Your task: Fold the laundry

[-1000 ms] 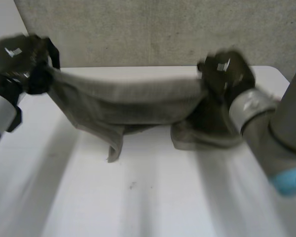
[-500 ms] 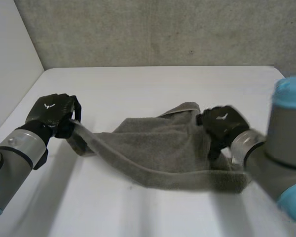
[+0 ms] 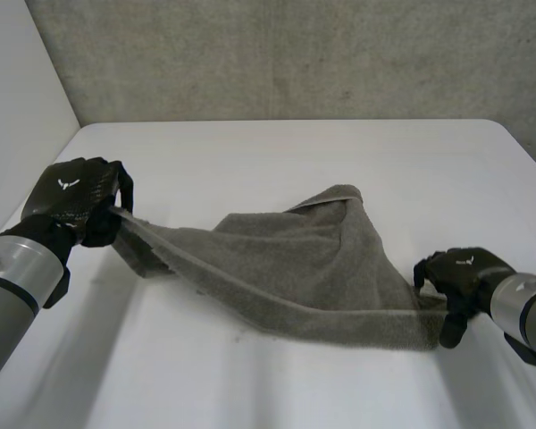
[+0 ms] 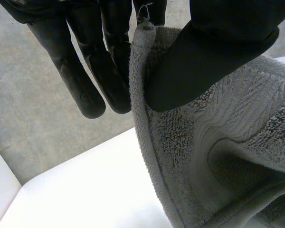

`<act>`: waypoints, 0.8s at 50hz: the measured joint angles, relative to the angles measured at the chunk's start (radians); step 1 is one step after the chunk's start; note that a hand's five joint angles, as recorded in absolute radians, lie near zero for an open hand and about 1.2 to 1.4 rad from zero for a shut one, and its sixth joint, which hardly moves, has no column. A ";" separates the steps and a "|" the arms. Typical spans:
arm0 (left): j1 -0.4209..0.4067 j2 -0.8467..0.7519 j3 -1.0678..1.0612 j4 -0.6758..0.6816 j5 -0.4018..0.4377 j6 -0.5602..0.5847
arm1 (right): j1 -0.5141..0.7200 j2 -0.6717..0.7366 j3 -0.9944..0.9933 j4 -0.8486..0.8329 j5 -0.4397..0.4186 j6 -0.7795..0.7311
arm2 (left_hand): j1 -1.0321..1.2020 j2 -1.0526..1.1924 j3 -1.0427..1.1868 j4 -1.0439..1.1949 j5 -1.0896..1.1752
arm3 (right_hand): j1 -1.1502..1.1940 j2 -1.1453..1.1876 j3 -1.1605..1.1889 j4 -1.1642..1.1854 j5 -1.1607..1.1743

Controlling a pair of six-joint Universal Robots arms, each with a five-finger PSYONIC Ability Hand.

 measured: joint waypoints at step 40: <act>0.027 0.034 0.032 -0.010 0.001 0.000 | -0.078 -0.186 0.101 -0.224 -0.048 -0.015 | 0.000 0.000 0.000 0.000 0.000 | 0.610 0.769 0.749 0.752 0.725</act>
